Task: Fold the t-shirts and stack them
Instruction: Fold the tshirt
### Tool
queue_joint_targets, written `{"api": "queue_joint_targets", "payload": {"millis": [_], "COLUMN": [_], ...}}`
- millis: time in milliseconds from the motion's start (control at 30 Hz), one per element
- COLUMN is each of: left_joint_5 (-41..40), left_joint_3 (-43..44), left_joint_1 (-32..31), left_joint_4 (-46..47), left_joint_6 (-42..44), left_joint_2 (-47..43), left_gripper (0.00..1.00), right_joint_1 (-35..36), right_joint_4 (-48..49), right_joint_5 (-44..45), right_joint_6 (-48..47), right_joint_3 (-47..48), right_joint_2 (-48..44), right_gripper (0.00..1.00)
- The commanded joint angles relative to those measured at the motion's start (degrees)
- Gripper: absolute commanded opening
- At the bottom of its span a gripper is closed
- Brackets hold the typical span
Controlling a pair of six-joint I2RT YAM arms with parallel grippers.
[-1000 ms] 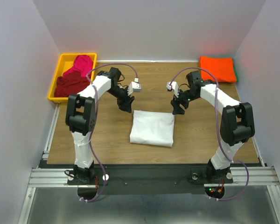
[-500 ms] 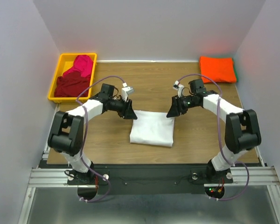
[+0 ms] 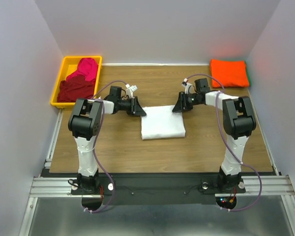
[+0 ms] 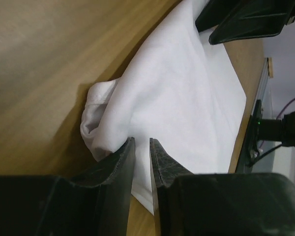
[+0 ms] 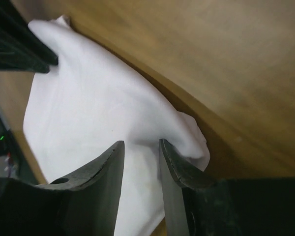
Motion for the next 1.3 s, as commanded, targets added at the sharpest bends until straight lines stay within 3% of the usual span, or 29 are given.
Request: {"api": "queue_joint_targets", "payload": {"millis": [0, 133, 367, 533, 733, 1000, 1267], "left_joint_5": [-1.6, -3.2, -0.9, 0.8, 1.8, -0.2, 3.5], "left_joint_3": [5.2, 7.6, -0.8, -11.7, -12.5, -12.1, -12.4], "left_joint_1": [1.7, 2.1, -1.3, -7.9, -8.9, -4.3, -7.0], "left_joint_4": [-0.3, -6.2, -3.4, 8.6, 8.7, 3.9, -6.6], "left_joint_6": [1.7, 6.6, -0.2, -9.7, -10.7, -4.7, 6.4], "left_joint_2": [-0.7, -9.7, -22.0, -21.2, -10.1, -4.0, -22.5], "left_gripper": [0.31, 0.38, 0.42, 0.44, 0.44, 0.44, 0.45], "right_joint_1": [-0.5, -0.5, 0.8, 1.9, 1.5, -1.1, 1.9], "right_joint_4": [4.4, 4.4, 4.5, 4.6, 5.0, 4.6, 3.5], "right_joint_5": [5.0, 2.6, -4.0, -7.0, -6.4, 0.6, -8.7], "right_joint_6": [-0.1, 1.7, 8.8, 10.8, 11.1, 7.6, 11.0], "right_joint_3": [5.8, 5.0, -7.1, -13.3, -15.8, -14.8, -15.7], "right_joint_2": [0.7, -7.2, -21.1, -19.4, -10.6, -6.5, -24.2], "right_gripper": [0.41, 0.51, 0.55, 0.55, 0.51, 0.48, 0.45]}}
